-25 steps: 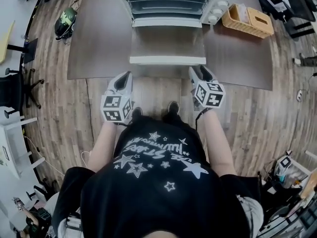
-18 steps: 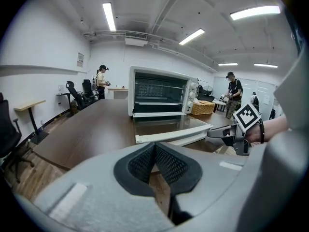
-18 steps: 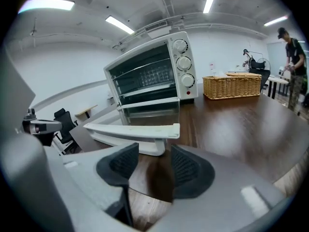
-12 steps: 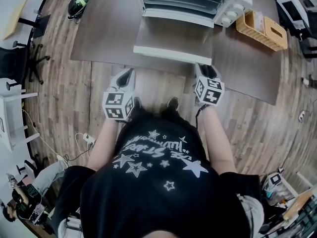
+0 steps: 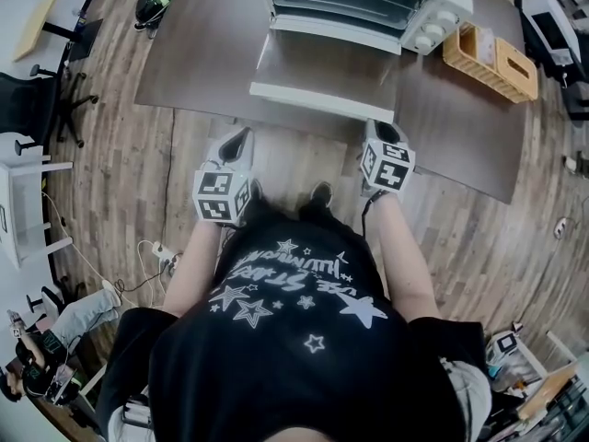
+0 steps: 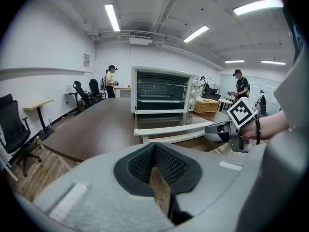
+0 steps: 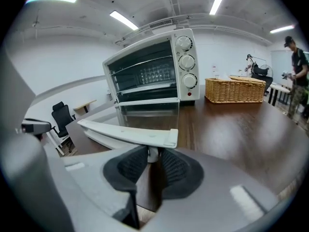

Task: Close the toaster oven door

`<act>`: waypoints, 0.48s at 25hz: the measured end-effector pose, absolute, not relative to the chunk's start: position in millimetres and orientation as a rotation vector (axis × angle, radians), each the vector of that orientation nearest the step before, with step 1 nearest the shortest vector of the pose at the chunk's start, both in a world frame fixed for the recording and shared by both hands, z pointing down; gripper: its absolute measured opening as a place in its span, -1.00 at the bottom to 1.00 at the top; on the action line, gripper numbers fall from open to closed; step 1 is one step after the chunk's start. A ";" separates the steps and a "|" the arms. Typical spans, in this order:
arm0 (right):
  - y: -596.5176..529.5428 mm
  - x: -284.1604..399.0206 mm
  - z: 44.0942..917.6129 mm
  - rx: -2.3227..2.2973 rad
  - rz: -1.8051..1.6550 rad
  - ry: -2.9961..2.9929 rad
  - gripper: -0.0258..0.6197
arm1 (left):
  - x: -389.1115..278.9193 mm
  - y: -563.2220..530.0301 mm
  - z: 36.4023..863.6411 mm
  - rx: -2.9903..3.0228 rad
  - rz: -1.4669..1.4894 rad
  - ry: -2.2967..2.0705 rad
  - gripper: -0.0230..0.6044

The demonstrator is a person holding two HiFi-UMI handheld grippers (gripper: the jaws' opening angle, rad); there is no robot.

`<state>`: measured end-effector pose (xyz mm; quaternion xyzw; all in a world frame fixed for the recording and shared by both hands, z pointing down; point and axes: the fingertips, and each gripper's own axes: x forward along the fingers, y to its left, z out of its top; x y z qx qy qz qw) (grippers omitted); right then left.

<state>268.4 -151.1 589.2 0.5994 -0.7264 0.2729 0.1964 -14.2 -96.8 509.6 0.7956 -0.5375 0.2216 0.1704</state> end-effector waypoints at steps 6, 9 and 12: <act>-151.4 268.4 579.1 1.685 0.774 -2.049 -0.65 | -14.7 -101.5 502.6 2.260 0.608 -1.560 -0.89; -152.1 268.8 574.0 1.698 0.788 -2.051 -0.65 | -15.4 -102.6 500.9 2.259 0.602 -1.571 -0.89; -151.4 269.3 566.8 1.719 0.796 -2.059 -0.66 | -16.9 -103.3 497.7 2.258 0.595 -1.583 -0.89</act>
